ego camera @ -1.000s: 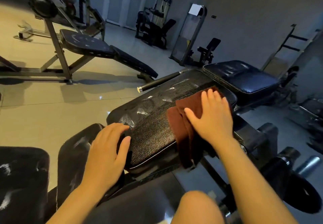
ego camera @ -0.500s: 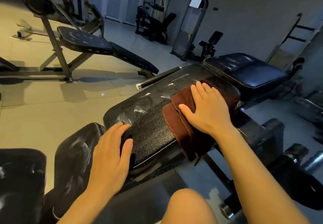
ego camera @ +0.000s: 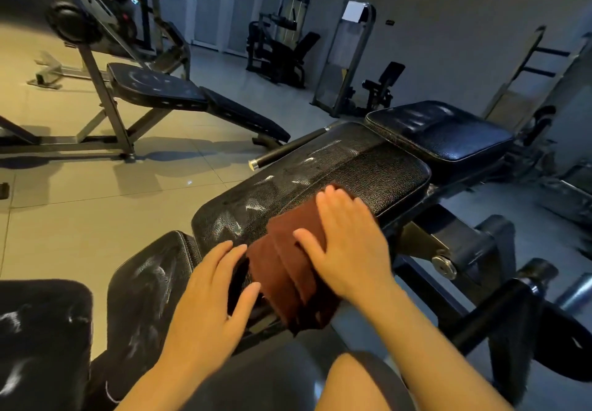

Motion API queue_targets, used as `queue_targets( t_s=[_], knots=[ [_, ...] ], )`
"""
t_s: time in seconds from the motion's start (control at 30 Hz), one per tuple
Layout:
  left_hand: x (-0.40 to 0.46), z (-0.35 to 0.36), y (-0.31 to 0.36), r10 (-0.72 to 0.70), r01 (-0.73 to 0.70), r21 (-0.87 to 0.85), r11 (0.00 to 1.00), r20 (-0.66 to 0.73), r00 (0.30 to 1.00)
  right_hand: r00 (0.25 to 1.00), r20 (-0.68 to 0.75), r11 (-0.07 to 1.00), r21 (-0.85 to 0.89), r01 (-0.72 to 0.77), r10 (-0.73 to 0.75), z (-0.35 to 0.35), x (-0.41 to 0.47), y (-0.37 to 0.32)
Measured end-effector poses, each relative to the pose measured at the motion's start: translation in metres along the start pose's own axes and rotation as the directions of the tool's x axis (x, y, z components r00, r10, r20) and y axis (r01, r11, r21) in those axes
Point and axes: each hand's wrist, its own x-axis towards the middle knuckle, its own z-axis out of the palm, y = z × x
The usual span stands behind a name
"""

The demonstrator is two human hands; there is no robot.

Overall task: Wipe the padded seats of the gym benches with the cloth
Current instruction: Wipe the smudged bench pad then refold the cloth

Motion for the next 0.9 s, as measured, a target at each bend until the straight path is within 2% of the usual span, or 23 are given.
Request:
queue_targets(
  t_s=[0.13,0.23,0.47,0.53,0.6,0.73,0.9],
  knots=[
    [-0.001,0.007,-0.004,0.043,-0.045,0.105,0.993,0.019,0.999,0.984,-0.027,0.975,-0.132,-0.179,0.177,-0.022,0.038,0.066],
    [0.001,0.005,-0.005,0.035,-0.035,0.115,0.993,0.005,0.999,0.963,-0.035,0.947,-0.171,-0.271,0.269,-0.028,0.066,0.099],
    [0.007,-0.003,-0.002,-0.052,0.051,-0.033,0.998,-0.032,0.998,0.964,-0.003,0.942,-0.213,-0.260,0.265,-0.029,0.070,0.100],
    [0.010,-0.009,-0.002,-0.096,0.092,-0.147,0.985,-0.019,0.995,0.976,0.029,0.954,-0.221,-0.203,0.215,-0.028,0.063,0.082],
    [0.011,-0.015,-0.004,-0.107,0.101,-0.200,0.975,-0.022,0.994,0.995,0.066,0.978,-0.200,-0.067,0.081,-0.019,0.051,0.052],
    [0.011,-0.030,-0.008,-0.083,0.070,-0.126,0.990,-0.106,0.991,0.989,0.113,0.988,-0.109,0.112,-0.100,0.005,0.028,-0.005],
    [0.013,-0.049,-0.011,-0.133,0.098,-0.179,0.979,-0.199,0.971,0.965,0.114,0.972,0.008,0.236,-0.235,0.032,0.003,-0.064]
  ],
)
